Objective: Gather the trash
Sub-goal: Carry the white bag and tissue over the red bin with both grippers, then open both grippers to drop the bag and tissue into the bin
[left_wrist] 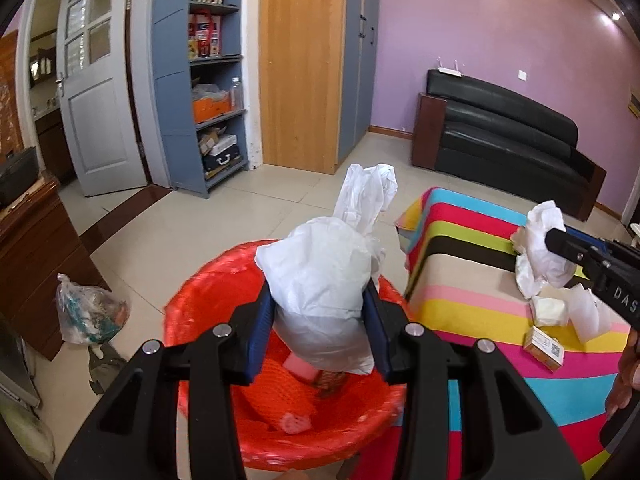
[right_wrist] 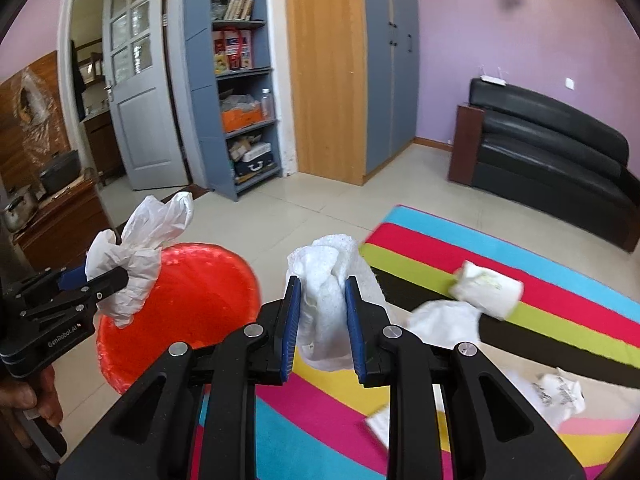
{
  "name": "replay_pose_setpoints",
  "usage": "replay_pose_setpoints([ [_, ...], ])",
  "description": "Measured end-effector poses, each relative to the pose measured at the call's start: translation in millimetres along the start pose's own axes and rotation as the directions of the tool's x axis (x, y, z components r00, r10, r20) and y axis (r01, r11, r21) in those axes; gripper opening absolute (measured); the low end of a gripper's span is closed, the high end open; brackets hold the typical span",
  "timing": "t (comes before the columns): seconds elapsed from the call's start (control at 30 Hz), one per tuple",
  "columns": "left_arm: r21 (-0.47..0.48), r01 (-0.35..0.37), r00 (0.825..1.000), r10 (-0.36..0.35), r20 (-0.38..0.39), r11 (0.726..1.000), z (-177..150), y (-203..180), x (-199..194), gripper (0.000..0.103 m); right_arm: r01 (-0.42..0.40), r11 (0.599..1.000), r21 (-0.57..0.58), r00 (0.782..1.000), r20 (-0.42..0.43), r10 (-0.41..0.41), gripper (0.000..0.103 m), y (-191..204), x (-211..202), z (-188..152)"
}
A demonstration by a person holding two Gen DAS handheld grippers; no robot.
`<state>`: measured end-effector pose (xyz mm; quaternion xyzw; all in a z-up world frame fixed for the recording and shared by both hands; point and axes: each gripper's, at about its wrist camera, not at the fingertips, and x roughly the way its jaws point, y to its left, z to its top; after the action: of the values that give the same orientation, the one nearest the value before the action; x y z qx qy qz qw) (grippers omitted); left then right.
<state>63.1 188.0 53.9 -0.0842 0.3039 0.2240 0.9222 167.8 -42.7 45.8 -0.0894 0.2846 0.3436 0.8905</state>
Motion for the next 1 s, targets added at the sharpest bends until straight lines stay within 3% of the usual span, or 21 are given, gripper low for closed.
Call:
replay_pose_setpoints([
  [0.4, -0.081, -0.053, 0.999, 0.053, -0.007, 0.995, 0.3, 51.7, -5.3, 0.042, -0.101, 0.991, -0.090, 0.994, -0.039, 0.098, 0.023, 76.5, 29.9, -2.6],
  [0.83, -0.107, -0.099, 0.994, 0.093, -0.053, 0.989, -4.1, 66.2, 1.5, 0.044, -0.192, 0.976, -0.105, 0.979, -0.082, 0.184, 0.025, 111.6, 58.1, -10.0],
  [0.97, -0.116, -0.107, 0.993, 0.101, -0.055, 0.987, -4.1, 68.8, 1.8, 0.048, -0.206, 0.972, -0.113, 0.976, -0.090, 0.196, 0.031, 115.1, 62.8, -10.1],
  [1.0, -0.120, -0.111, 0.993, 0.105, -0.055, 0.987, -4.4, 69.7, 2.0, 0.057, -0.209, 0.971, -0.115, 0.976, -0.091, 0.199, 0.039, 116.0, 63.4, -10.4],
])
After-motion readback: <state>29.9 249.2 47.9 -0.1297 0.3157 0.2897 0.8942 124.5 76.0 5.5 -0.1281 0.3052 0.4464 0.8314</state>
